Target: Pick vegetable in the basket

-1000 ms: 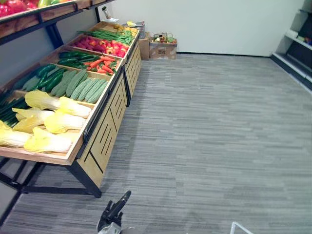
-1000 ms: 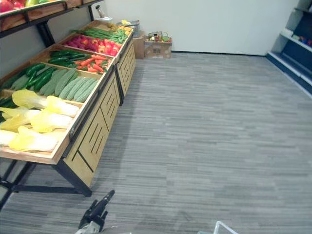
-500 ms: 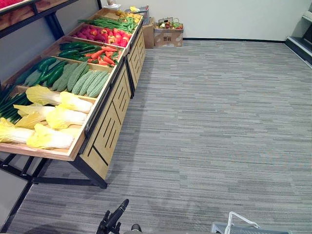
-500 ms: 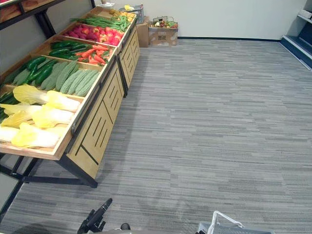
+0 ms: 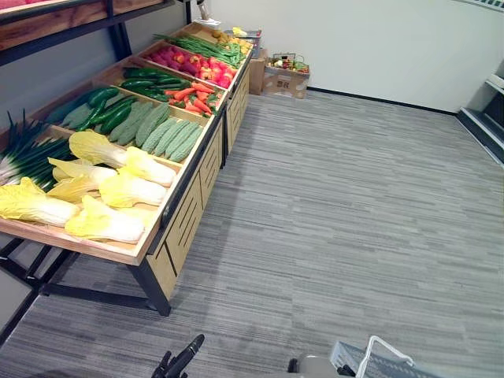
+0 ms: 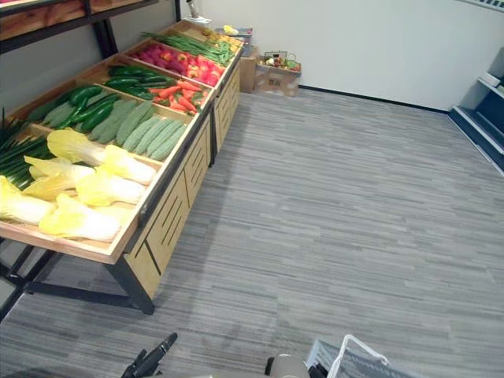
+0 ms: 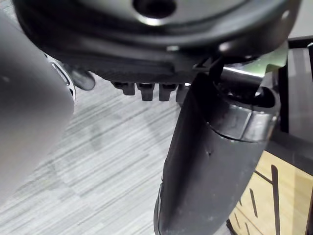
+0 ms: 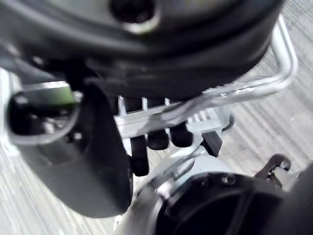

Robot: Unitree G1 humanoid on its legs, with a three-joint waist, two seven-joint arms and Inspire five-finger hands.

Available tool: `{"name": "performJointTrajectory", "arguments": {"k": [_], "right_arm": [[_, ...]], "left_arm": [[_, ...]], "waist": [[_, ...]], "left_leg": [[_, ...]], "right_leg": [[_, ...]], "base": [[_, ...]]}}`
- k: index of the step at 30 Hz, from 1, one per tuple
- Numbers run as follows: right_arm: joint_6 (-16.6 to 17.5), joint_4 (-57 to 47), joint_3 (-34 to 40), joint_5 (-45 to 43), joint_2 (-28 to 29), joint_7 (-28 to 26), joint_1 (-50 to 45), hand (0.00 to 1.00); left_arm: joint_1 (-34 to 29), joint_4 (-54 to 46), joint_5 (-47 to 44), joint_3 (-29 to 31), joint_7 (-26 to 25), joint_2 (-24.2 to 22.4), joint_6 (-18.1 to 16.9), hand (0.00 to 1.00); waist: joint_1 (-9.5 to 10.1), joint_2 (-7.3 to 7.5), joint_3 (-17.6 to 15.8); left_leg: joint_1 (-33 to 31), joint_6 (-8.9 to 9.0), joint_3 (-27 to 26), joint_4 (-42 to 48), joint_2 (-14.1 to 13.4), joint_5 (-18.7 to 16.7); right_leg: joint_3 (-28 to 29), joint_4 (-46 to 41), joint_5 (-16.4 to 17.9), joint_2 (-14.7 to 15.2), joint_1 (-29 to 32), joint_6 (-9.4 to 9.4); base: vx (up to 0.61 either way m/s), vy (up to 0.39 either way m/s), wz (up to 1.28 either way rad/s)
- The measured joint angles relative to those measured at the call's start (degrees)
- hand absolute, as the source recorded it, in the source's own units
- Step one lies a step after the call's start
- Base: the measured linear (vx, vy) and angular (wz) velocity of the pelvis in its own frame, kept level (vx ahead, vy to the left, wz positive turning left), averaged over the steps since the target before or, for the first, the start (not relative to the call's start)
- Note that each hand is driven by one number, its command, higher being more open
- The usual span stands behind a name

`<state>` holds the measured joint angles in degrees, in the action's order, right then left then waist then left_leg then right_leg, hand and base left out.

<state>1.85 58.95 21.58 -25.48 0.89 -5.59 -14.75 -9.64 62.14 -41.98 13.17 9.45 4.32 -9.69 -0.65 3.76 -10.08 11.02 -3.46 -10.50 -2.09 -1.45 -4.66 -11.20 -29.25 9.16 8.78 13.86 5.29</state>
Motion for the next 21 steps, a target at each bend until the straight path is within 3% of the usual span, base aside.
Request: {"name": "performJointTrajectory", "arguments": {"k": [2, 5, 7, 8, 10, 11, 12, 13, 14, 15, 18, 20, 21], "right_arm": [[-1.24, 0.03, 0.89, 0.03, 0.80, 0.02, -1.97, 0.00], [-2.42, 0.41, 2.20, 0.08, 1.29, 0.07, -3.34, 0.00], [-3.34, 1.15, 2.23, -0.86, 1.94, 0.20, -4.52, 0.00], [-3.68, 1.16, 2.16, -1.84, 1.20, -0.70, -5.89, 0.00], [-3.62, 1.47, 2.17, -1.57, 0.32, 0.10, -6.23, 0.00], [-3.45, 0.67, 2.17, -1.29, 0.29, 0.34, -6.17, 0.00], [-2.78, -0.21, 2.20, -0.43, 0.03, -0.11, -6.33, 0.00], [-2.76, -0.81, 2.15, -0.25, -0.13, -0.11, -6.26, 0.00], [-2.13, -1.31, 1.97, 0.73, -0.53, -0.26, -5.66, 0.00], [-1.22, -1.38, 1.20, 0.98, -0.82, -0.84, -5.81, 0.00], [-0.38, -1.24, -0.38, 1.41, -0.97, -1.37, -5.71, 0.00], [-0.30, -1.30, 0.18, 1.24, -1.37, -0.71, -3.29, 0.00], [-0.20, -1.69, 0.41, 0.98, -1.61, -0.48, -2.30, 0.00]], "left_arm": [[-0.16, -0.97, -0.02, 3.13, 0.04, -1.16, 0.36, 1.00], [-0.24, -1.68, -0.08, 5.81, -0.03, -2.55, 0.16, 1.00], [-0.09, -1.99, -0.03, 6.02, -0.10, -3.43, 0.15, 1.00], [-0.16, -2.27, 0.46, 6.06, -0.11, -5.14, 0.29, 1.00], [-0.12, -2.50, 1.99, 6.09, 0.32, -5.93, 0.89, 1.00], [0.04, -4.09, 2.49, 6.29, 1.02, -5.79, 1.75, 1.00], [0.79, -4.70, 2.46, 6.57, 1.35, -6.03, 1.76, 1.00], [1.42, -4.76, 2.47, 6.88, 1.57, -6.03, 1.85, 1.00], [2.75, -5.17, 2.48, 7.98, 1.71, -6.00, 2.31, 1.00], [3.65, -5.97, 2.48, 8.55, 1.67, -6.39, 2.34, 1.00], [4.49, -7.65, 2.59, 8.43, 1.72, -5.41, 2.52, 1.00], [4.78, -8.32, 2.76, 8.12, 1.72, -5.34, 2.76, 1.00], [5.00, -8.36, 2.81, 7.96, 1.70, -5.39, 2.73, 1.00]], "waist": [[-0.01, -0.17, 0.03], [-0.04, -0.78, -0.32], [-0.16, -1.46, -0.09], [-0.57, -3.89, 0.50], [-0.87, -5.39, 1.41], [-1.66, -4.77, 1.99], [-1.94, -4.84, 2.09], [-1.95, -4.86, 2.09], [-1.92, -4.74, 2.06], [-1.87, -4.23, 1.64], [-1.01, -2.61, 0.74], [-0.51, -2.29, 0.37], [-0.22, -2.41, 0.22]], "left_leg": [[0.85, 0.90, 0.06, 2.02, 0.07, -3.42], [2.79, 2.15, 0.75, 4.27, 0.16, -7.49], [4.90, 3.69, 2.09, 6.07, -0.73, -11.39], [6.77, 5.00, 2.28, 6.48, -3.41, -13.56], [7.19, 5.97, 2.16, 9.96, -4.98, -13.05], [3.49, 5.87, 1.99, 21.44, -6.70, -11.75], [-0.75, 7.88, 2.00, 32.22, -8.42, -8.20], [-2.67, 8.55, 2.03, 36.67, -9.21, -5.78], [-7.17, 9.47, 1.64, 46.63, -11.12, -2.69], [-10.89, 8.85, 0.04, 55.03, -13.18, -3.59], [-16.40, 6.83, -3.21, 61.34, -15.60, -7.22], [-19.91, 7.04, -6.28, 56.57, -16.34, -9.83], [-21.05, 6.91, -7.69, 50.54, -16.16, -9.95]], "right_leg": [[0.09, 16.96, -6.74, -1.73, 0.67, 0.60], [-0.20, 20.37, -9.28, -1.95, 1.42, -0.74], [-0.03, 17.36, -12.46, -2.24, 1.02, -3.18], [-1.40, 10.79, -11.14, -3.46, 2.15, -4.73], [-2.15, 5.21, -5.84, -4.29, 2.82, -5.67], [-2.96, 2.14, -1.40, -4.24, 1.30, -6.54], [-4.06, 3.76, -0.38, -4.72, -1.78, -6.82], [-4.43, 4.90, -0.34, -4.92, -3.17, -6.88], [-4.48, 8.15, -0.31, -5.31, -6.27, -6.93], [-4.55, 12.00, -0.32, -5.96, -10.63, -6.92], [-4.61, 17.11, -0.34, -5.54, -19.25, -6.88], [-4.05, 18.87, -0.44, -4.28, -22.38, -6.44], [-3.88, 19.53, -0.38, -3.44, -23.57, -5.18]], "base": [[0.26, -0.061, 0.33], [0.37, -0.097, 0.23], [0.55, -0.182, 0.32], [0.63, -0.208, 0.25], [0.72, -0.227, 0.13], [1.02, -0.334, 0.13], [0.98, -0.336, 0.16], [0.66, -0.190, 0.22], [0.49, -0.116, 0.26], [0.48, -0.089, 0.27], [0.37, 0.041, 0.10], [0.29, 0.147, -0.22], [0.17, 0.197, -0.22]]}}
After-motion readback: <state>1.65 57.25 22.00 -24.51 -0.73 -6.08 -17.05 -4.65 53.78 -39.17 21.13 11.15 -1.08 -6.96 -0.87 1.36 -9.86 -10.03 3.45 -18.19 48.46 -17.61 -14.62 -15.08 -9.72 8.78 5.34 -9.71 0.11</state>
